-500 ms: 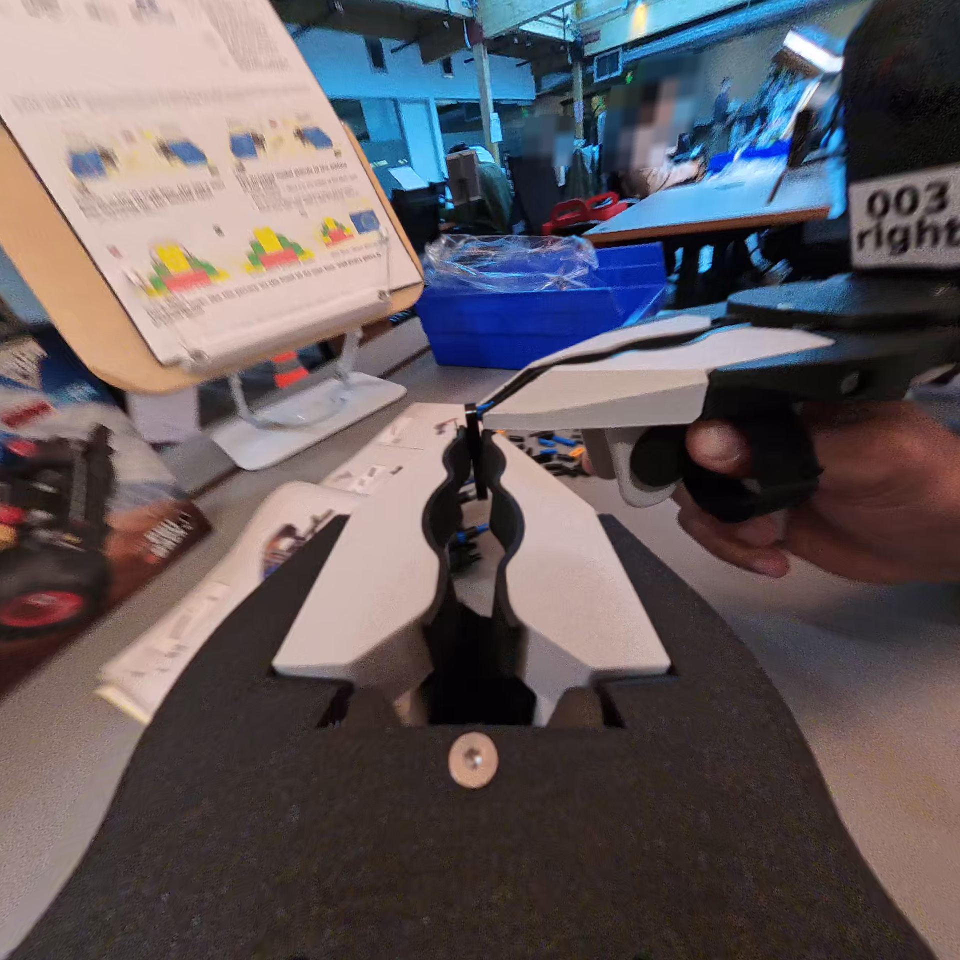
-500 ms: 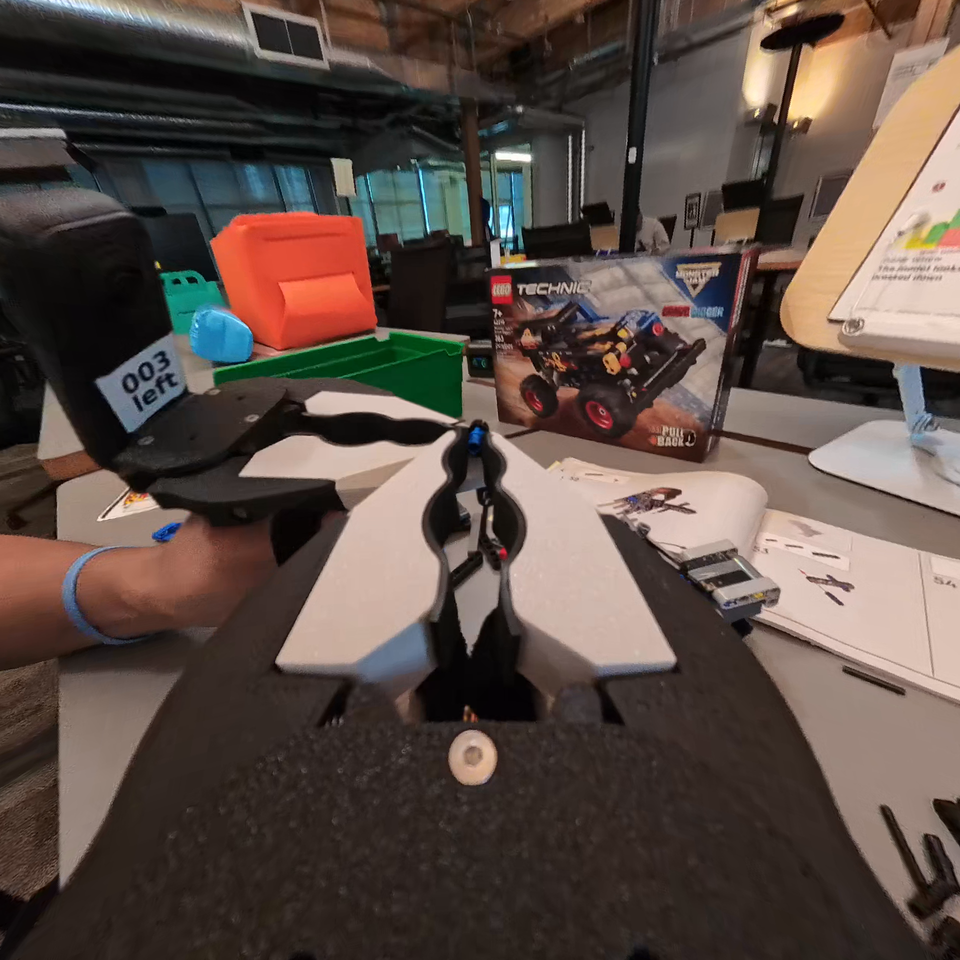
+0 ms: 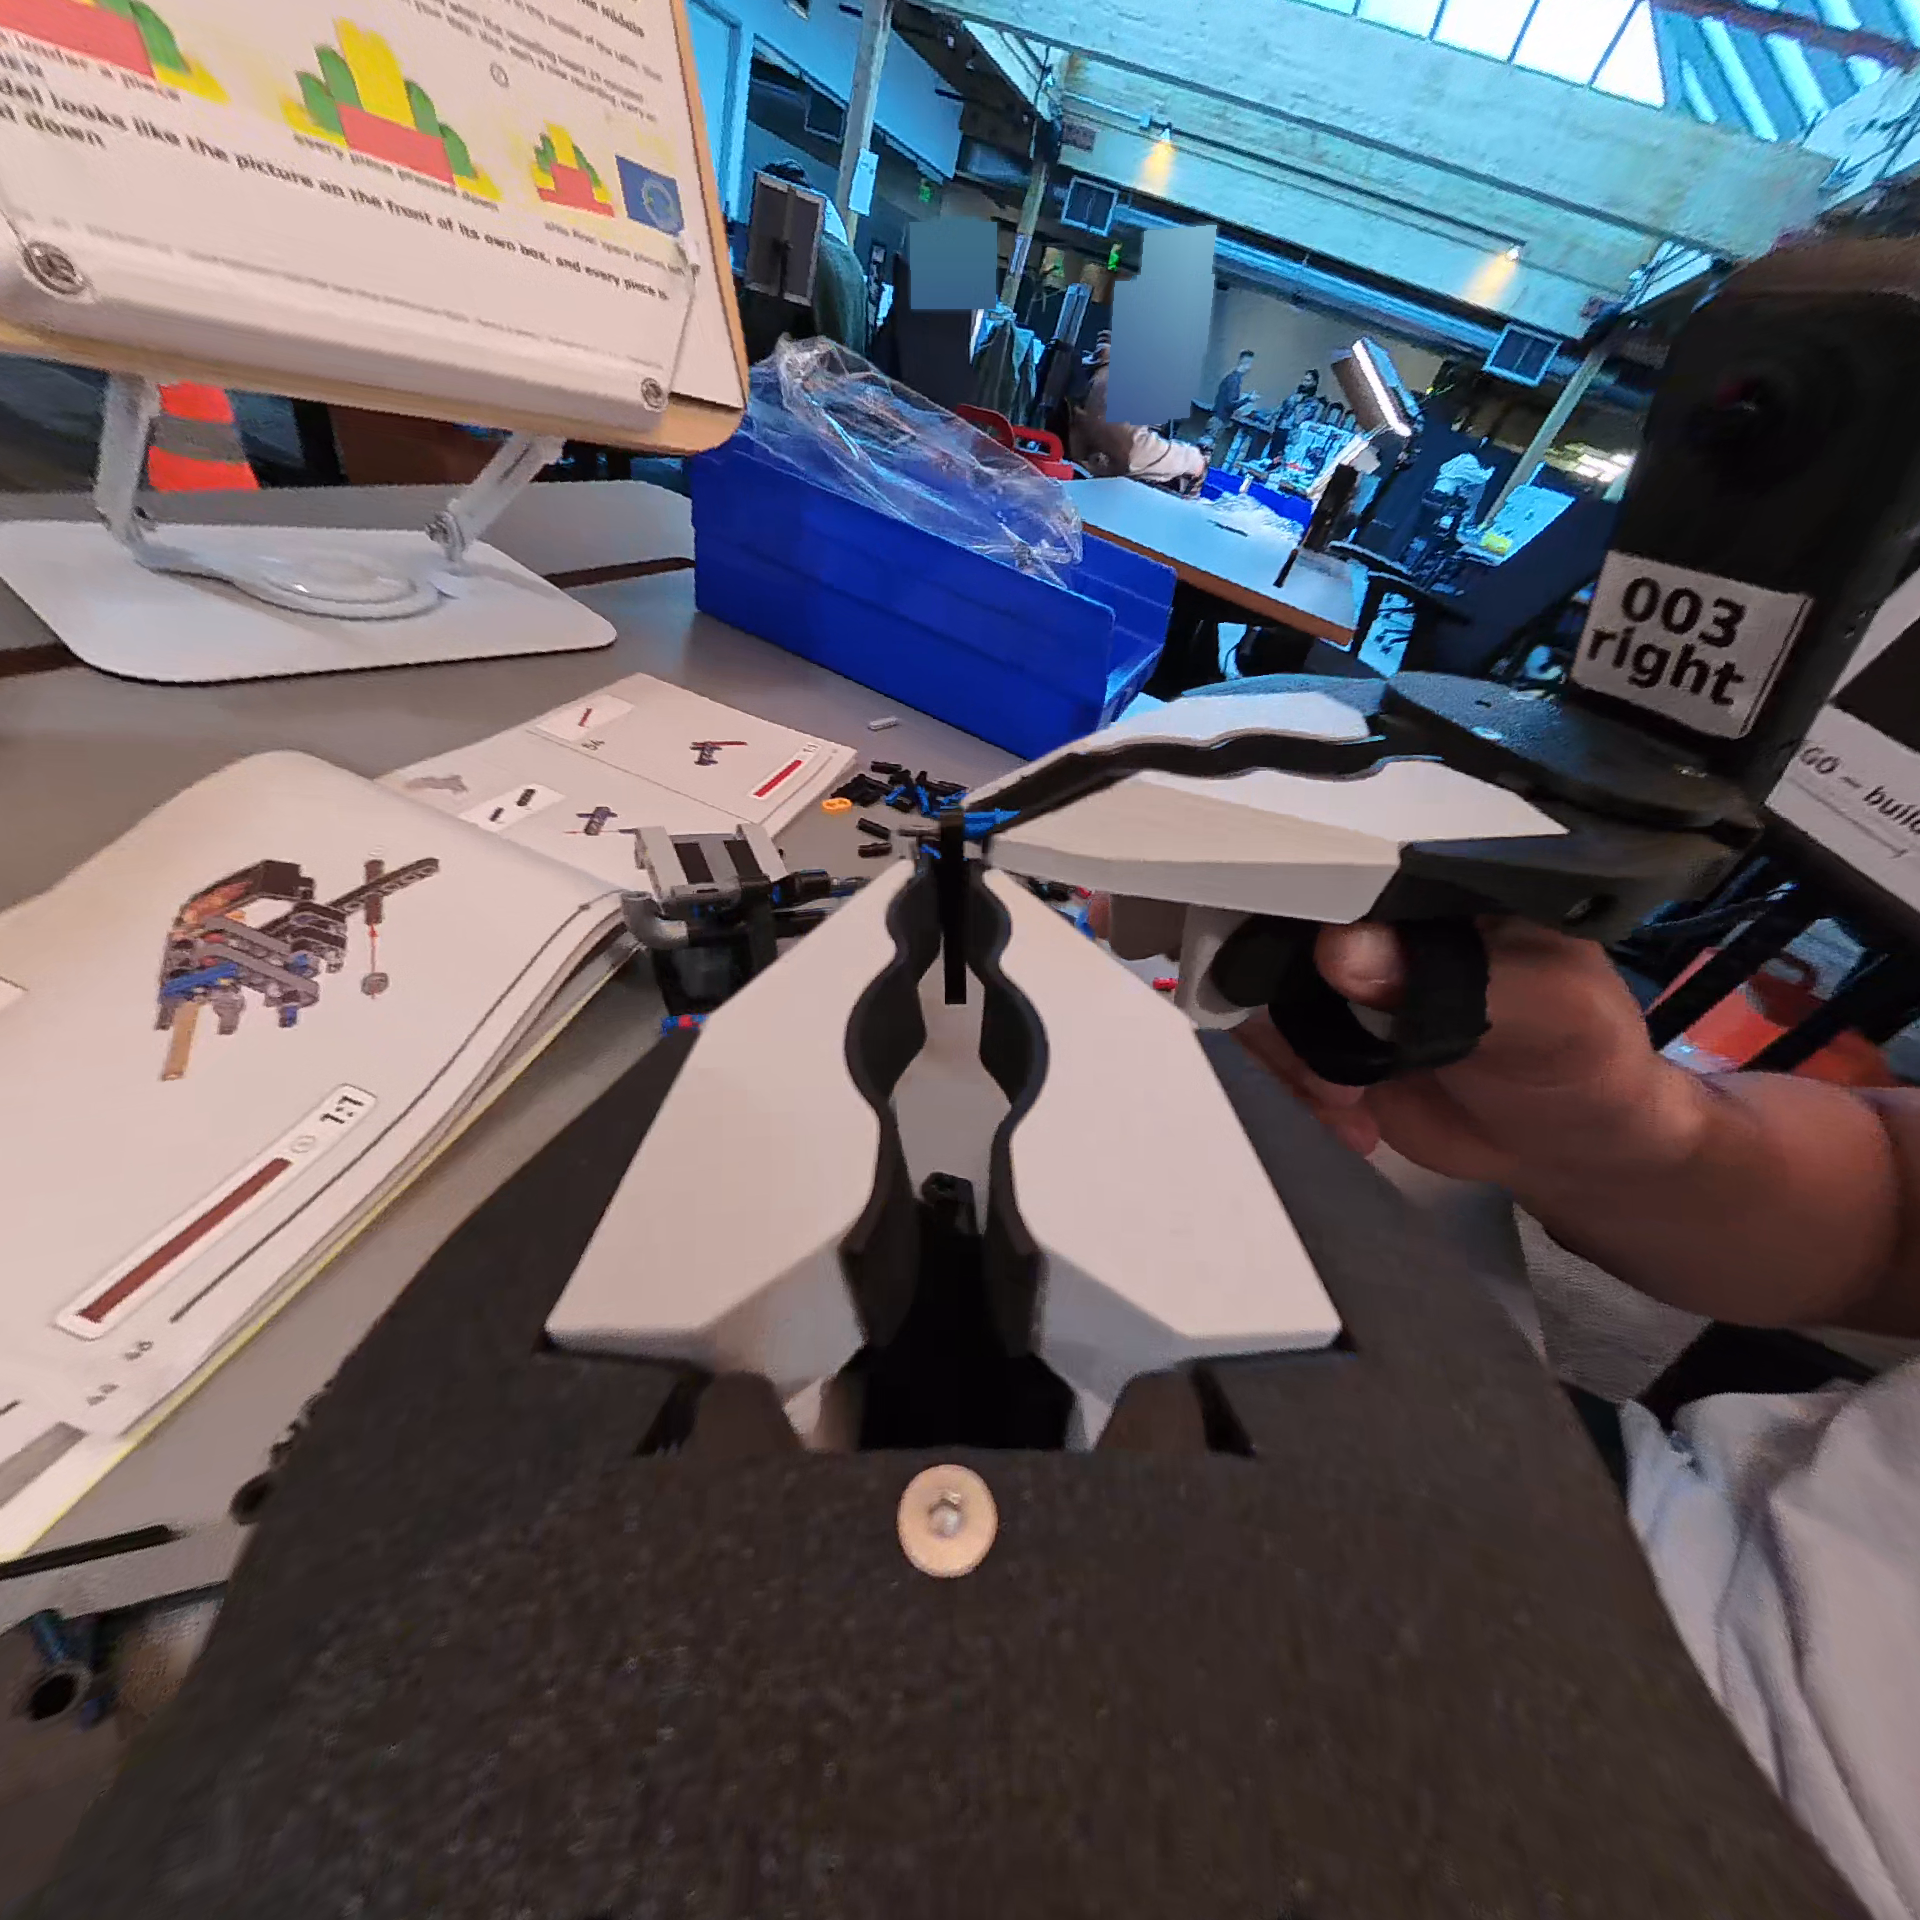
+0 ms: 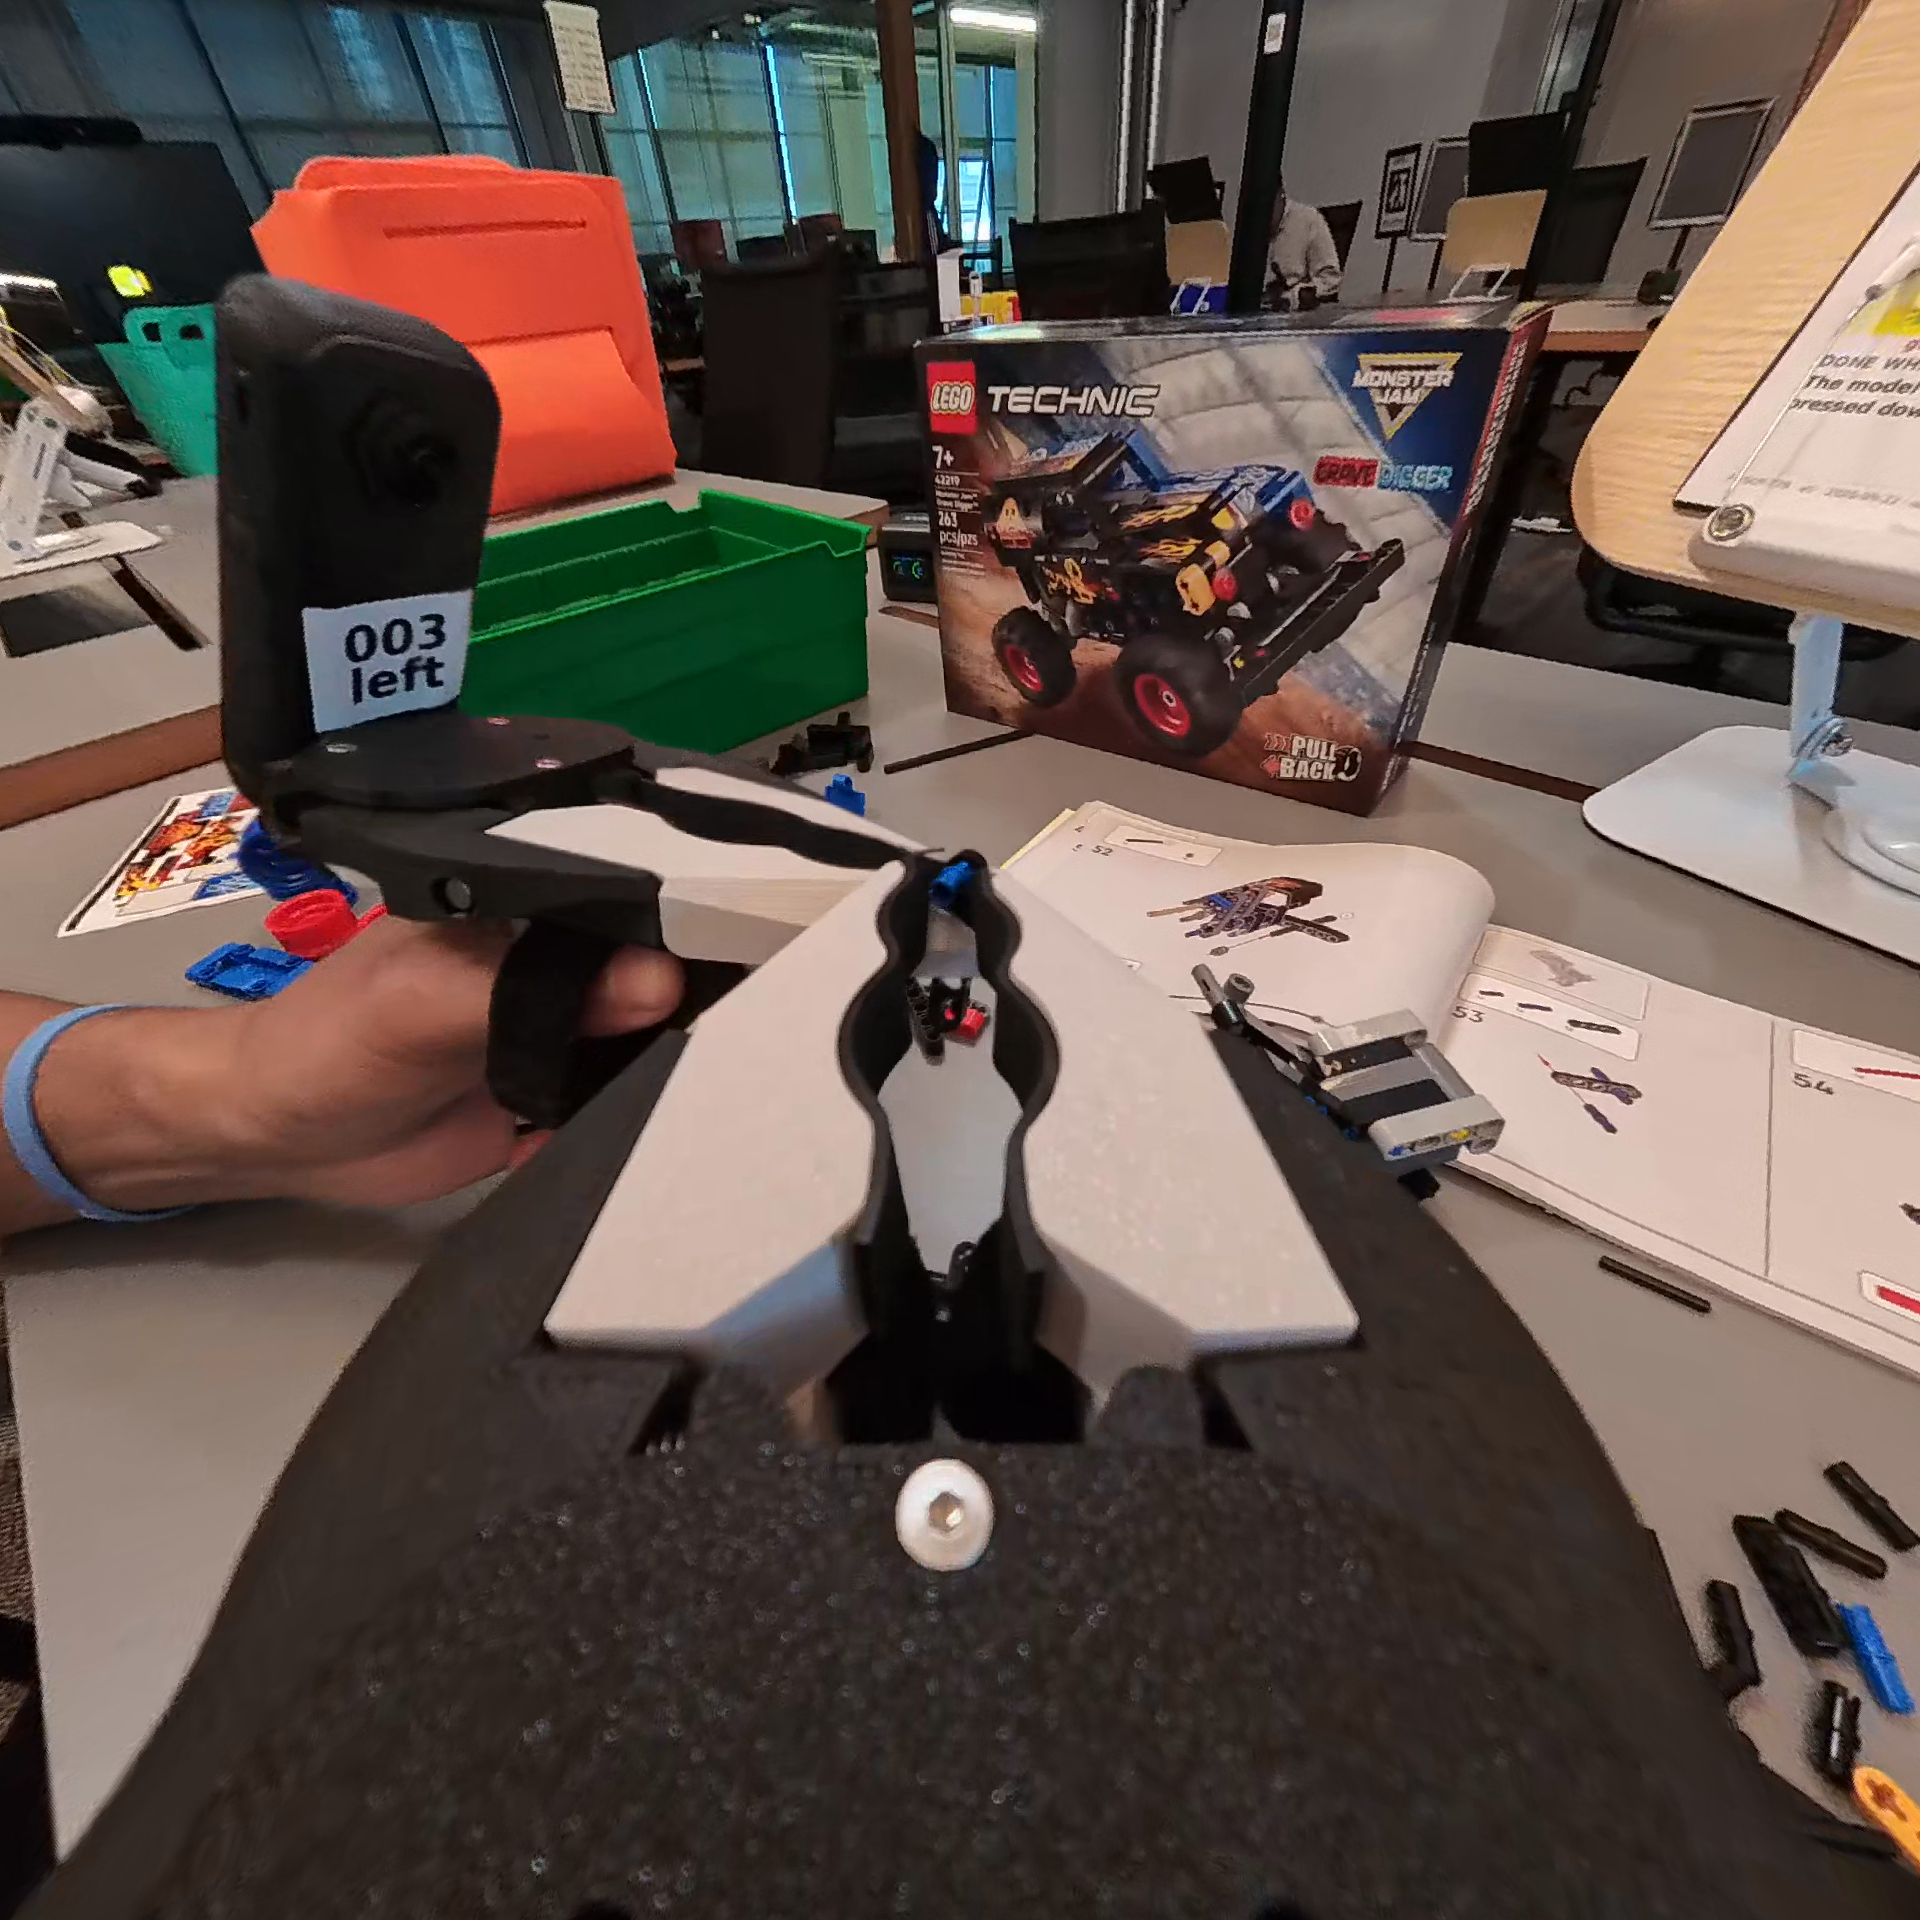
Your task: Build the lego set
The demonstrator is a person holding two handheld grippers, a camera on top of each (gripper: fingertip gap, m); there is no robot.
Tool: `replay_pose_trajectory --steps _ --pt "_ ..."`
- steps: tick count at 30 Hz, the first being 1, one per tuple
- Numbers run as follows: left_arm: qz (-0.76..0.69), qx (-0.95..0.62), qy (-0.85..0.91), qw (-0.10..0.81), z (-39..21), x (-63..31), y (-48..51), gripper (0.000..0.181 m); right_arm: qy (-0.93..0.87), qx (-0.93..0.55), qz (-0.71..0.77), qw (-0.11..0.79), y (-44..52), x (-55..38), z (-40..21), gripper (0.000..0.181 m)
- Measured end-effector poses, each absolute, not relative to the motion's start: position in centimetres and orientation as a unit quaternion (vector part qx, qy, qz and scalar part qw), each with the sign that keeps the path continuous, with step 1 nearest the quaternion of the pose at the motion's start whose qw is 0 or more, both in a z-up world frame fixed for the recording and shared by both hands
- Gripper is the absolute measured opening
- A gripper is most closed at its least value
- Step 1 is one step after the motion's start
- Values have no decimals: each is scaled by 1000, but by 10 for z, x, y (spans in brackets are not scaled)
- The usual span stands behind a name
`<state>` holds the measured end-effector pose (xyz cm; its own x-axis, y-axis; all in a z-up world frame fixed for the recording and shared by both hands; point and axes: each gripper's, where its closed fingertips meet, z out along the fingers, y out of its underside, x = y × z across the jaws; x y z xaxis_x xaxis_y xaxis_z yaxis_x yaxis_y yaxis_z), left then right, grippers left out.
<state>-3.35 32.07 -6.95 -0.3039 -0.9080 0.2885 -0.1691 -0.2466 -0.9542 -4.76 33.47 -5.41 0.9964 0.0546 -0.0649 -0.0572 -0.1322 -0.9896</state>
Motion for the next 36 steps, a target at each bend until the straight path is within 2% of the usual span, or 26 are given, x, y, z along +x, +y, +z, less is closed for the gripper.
replay_pose_trajectory --steps 3,9,14,16,19,23,36 --pt "-617 -510 527 286 -71 -33 321 2 -3 -753 45 657 335 -47 -55 9" --pt "-669 -477 522 229 -61 -39 311 1 -64 -734 90 670 326 -54 -43 28" --pt "-717 -392 551 171 -43 -57 282 1 -165 -686 255 661 289 -68 -22 40" --pt "-713 -369 569 181 -43 -61 273 2 -161 -687 318 633 283 -70 -25 48" --pt "-702 -355 587 194 -46 -62 264 2 -167 -681 361 614 279 -79 -29 40" --pt "-695 -350 596 199 -48 -63 262 2 -173 -688 343 615 282 -81 -34 25" --pt "-681 -347 605 224 -51 -62 261 2 -190 -677 320 635 281 -82 -36 17"
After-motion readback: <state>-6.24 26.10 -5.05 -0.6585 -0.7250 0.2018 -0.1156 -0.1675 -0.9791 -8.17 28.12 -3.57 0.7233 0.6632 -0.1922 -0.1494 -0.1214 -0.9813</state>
